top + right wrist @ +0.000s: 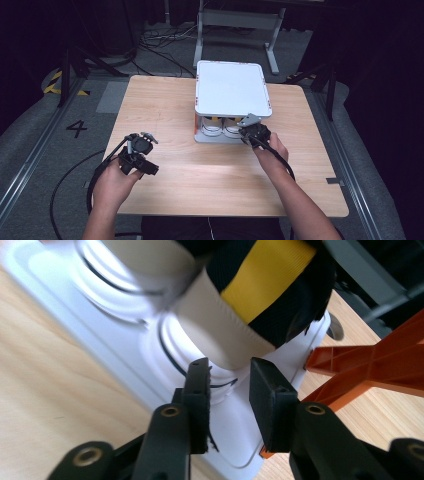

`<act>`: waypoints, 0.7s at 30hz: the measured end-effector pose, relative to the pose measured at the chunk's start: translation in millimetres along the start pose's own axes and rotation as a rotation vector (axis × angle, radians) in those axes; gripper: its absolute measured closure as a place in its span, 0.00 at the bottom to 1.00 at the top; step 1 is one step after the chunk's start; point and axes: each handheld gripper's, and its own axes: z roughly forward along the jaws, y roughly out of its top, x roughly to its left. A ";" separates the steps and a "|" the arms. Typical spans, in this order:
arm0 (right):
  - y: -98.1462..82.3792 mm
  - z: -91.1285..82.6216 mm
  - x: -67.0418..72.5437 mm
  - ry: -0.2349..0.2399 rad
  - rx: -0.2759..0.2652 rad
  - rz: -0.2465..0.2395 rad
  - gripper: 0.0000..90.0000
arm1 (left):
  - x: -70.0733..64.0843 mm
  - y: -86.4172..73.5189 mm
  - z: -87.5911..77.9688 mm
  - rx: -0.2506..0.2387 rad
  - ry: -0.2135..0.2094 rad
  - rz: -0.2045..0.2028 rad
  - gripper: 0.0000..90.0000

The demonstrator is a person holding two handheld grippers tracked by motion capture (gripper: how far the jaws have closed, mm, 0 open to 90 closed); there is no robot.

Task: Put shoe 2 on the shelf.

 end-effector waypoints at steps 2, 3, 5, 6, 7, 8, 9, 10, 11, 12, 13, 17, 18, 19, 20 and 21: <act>0.0 -12.8 -5.1 0.044 -0.032 0.020 0.73 | -1.2 4.7 0.3 -0.006 -0.005 0.011 0.39; -0.7 -22.7 -9.3 0.071 -0.056 0.035 0.72 | -2.1 7.2 0.6 -0.008 -0.008 0.014 0.39; -1.3 -37.9 -16.6 0.097 -0.073 0.056 0.66 | -3.9 12.3 1.4 -0.012 -0.013 0.031 0.39; -1.6 -45.0 -20.6 0.111 -0.079 0.056 0.62 | -4.9 14.6 1.8 -0.013 -0.018 0.039 0.39; -2.4 -52.2 -24.3 0.116 -0.082 0.056 0.60 | -6.0 16.2 2.2 -0.018 -0.024 0.043 0.39; -3.2 -57.3 -27.0 0.121 -0.086 0.058 0.58 | -7.7 18.6 1.6 -0.029 -0.046 0.059 0.39; -6.1 -67.5 -33.1 0.133 -0.094 0.065 0.53 | -9.3 19.7 0.6 -0.040 -0.066 0.065 0.39; -8.2 -73.0 -38.1 0.143 -0.090 0.074 0.50 | -10.2 20.6 -0.2 -0.050 -0.080 0.071 0.39; -9.9 -77.4 -42.1 0.149 -0.084 0.088 0.49 | -11.6 22.1 -2.0 -0.062 -0.092 0.082 0.39; -13.8 -85.0 -48.9 0.154 -0.096 0.115 0.47 | -12.7 23.6 -3.5 -0.071 -0.096 0.088 0.39; -17.6 -91.1 -54.1 0.159 -0.112 0.139 0.43 | -13.0 25.5 -5.0 -0.077 -0.094 0.099 0.38; -33.0 -109.8 -72.0 0.165 -0.104 0.192 0.30 | -12.8 31.2 -5.2 -0.083 -0.097 0.107 0.37; -36.8 -113.2 -76.2 0.157 -0.087 0.212 0.26 | -12.2 32.2 -4.4 -0.083 -0.100 0.103 0.37; -40.8 -116.0 -80.4 0.150 -0.074 0.234 0.21 | -11.0 33.2 -3.7 -0.083 -0.101 0.105 0.37; -45.2 -118.3 -84.7 0.148 -0.065 0.254 0.18 | -9.9 34.1 -3.3 -0.082 -0.103 0.103 0.36; -49.9 -120.0 -89.2 0.154 -0.058 0.263 0.18 | -8.4 34.9 -3.7 -0.084 -0.102 0.101 0.36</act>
